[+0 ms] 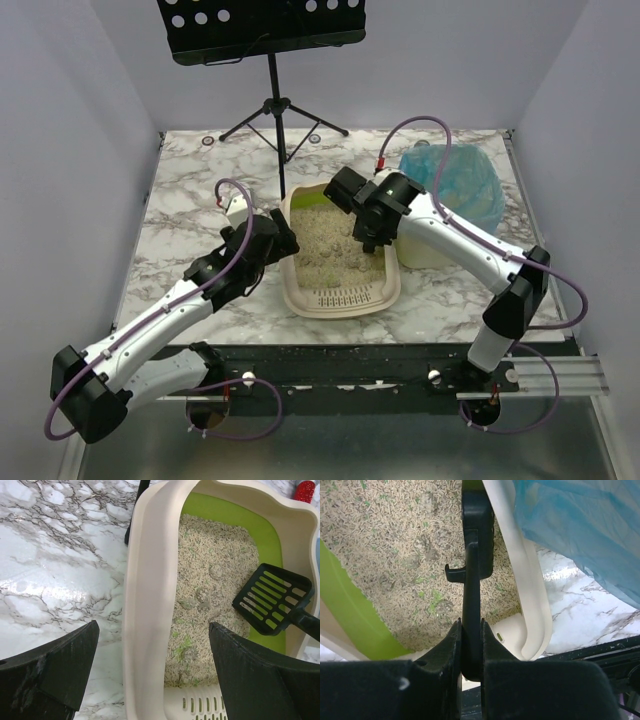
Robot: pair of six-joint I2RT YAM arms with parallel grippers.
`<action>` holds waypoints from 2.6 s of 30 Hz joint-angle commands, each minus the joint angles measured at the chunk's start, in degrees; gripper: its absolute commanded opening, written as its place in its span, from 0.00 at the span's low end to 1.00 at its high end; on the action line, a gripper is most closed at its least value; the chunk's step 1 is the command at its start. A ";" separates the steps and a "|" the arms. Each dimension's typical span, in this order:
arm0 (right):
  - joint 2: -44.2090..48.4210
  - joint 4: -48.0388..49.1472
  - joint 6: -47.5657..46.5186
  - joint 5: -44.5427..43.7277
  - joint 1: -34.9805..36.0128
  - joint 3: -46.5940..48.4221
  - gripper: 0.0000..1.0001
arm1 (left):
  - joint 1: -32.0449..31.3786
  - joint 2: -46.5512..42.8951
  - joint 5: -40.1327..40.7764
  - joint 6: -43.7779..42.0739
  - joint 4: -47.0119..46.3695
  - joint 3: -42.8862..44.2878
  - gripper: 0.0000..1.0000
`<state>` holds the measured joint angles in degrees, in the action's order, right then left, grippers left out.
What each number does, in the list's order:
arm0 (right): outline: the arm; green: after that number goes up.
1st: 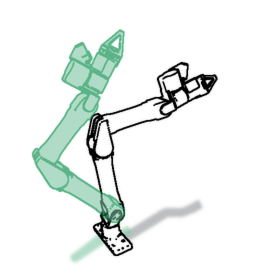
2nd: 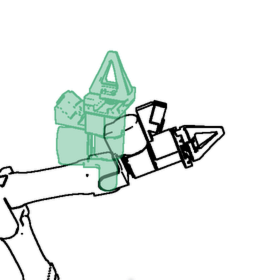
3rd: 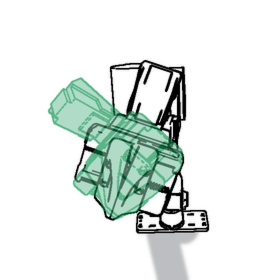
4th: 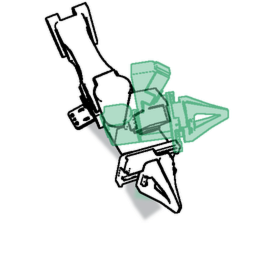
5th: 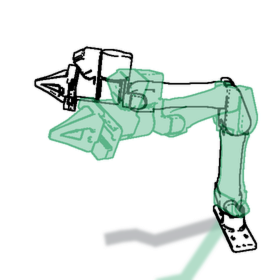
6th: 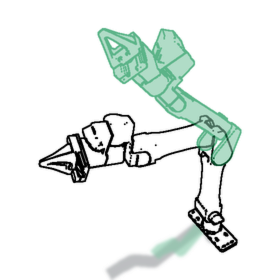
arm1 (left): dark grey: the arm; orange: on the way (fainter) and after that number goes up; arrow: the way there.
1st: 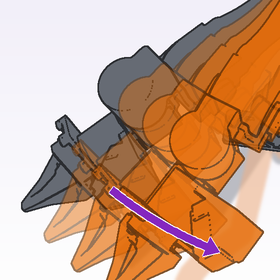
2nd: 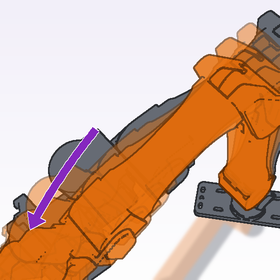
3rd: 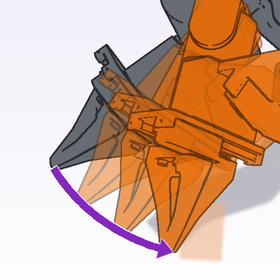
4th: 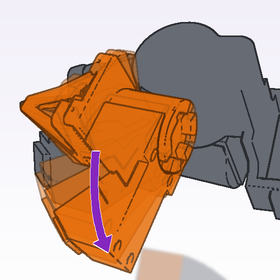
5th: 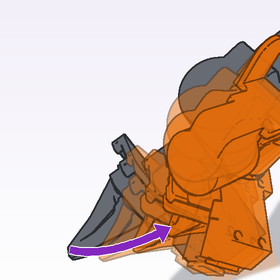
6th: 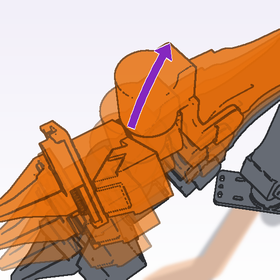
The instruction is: Clean the litter box
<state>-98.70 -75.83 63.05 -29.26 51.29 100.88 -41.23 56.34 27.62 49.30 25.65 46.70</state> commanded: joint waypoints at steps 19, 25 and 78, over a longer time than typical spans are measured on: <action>13.62 23.88 2.87 13.25 -5.67 -27.58 0.01 | 1.15 7.82 -5.82 0.80 -3.94 0.41 0.99; 12.39 29.68 3.40 16.42 -6.02 -29.69 0.01 | 1.68 9.14 -5.99 0.54 -4.47 0.33 0.99; 20.65 -0.02 -5.66 18.09 -4.18 -23.10 0.01 | 5.73 11.08 -11.35 -4.03 -8.77 -0.82 0.99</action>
<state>-75.35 -63.86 56.07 -10.26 46.81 75.53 -35.68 68.51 17.28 46.22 16.88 46.35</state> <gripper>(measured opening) 0.176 0.988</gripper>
